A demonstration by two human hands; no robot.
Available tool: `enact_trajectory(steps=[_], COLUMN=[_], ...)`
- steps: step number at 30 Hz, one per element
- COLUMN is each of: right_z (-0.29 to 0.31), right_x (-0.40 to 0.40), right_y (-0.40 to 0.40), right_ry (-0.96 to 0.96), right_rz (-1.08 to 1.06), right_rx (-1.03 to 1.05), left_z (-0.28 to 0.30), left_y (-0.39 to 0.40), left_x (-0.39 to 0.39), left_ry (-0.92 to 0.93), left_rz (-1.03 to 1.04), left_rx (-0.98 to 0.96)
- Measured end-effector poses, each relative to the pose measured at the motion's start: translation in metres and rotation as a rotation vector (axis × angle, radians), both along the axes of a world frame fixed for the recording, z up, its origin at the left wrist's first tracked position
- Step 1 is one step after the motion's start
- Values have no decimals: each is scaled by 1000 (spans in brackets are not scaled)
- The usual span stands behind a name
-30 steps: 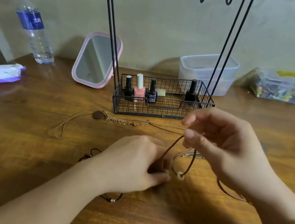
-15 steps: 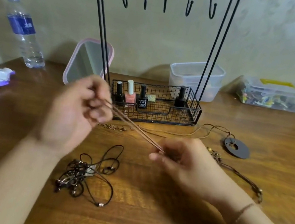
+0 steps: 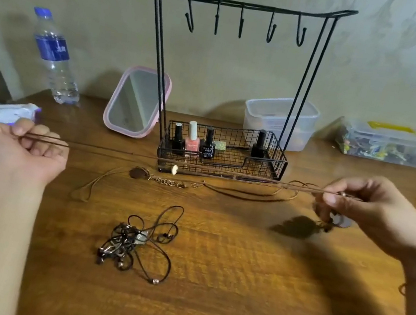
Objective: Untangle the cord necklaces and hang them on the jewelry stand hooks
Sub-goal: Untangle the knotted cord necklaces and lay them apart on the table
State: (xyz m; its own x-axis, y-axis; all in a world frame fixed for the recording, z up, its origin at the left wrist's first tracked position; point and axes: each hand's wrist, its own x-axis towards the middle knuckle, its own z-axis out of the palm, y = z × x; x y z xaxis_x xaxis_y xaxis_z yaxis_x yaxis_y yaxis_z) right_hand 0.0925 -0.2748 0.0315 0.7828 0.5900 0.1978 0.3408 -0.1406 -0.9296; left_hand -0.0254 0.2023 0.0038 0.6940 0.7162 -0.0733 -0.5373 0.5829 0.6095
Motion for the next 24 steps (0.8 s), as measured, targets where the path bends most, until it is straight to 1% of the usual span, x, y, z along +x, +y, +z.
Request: enact_trajectory(steps=[2, 4, 6, 7, 8, 9, 10, 11, 12, 15, 16, 19, 22, 24], right_z=[2, 5, 9, 11, 10, 9, 8, 7, 5, -3, -5, -8, -7, -4], right_x=[0, -2, -6, -8, -8, -10, -10, -9, -7, -2, 1, 2, 1, -3], right_y=[-8, -12, -13, -12, -13, -13, -11, -9, -7, -6, -8, -8, -4, 4], right_ry=[63, 172, 275, 258, 162, 25, -82, -129, -149, -251, -285, -288, -286, -358], right_rz=[10, 32, -12, -106, -236, -346, -416, -461, -498, -542, -553, -508, -414, -393], right_rx=[43, 110, 72, -38, -198, -374, -501, -572, -589, -707, -746, -819, -863, -899], left_z=[-6, -8, -1, 3, 6, 9, 9, 8, 8, 3, 1, -3, -1, 4], left_y=[7, 9, 4, -1, -4, -8, -11, -13, -13, -7, -3, 1, -1, -4], left_x=[-2, -3, -6, -8, -8, -8, -6, -4, -3, -4, -4, -6, -7, -9], left_ry=[53, 177, 311, 393, 489, 599, 721, 852, 987, 1292, 1362, 1516, 1547, 1566], left_rz=[60, 112, 109, 90, 73, 60, 62, 71, 84, 112, 107, 38, -81, -113], left_rx=[-58, -80, -13, 66, 174, 319, 473, 622, 737, 918, 970, 1083, 1128, 1162])
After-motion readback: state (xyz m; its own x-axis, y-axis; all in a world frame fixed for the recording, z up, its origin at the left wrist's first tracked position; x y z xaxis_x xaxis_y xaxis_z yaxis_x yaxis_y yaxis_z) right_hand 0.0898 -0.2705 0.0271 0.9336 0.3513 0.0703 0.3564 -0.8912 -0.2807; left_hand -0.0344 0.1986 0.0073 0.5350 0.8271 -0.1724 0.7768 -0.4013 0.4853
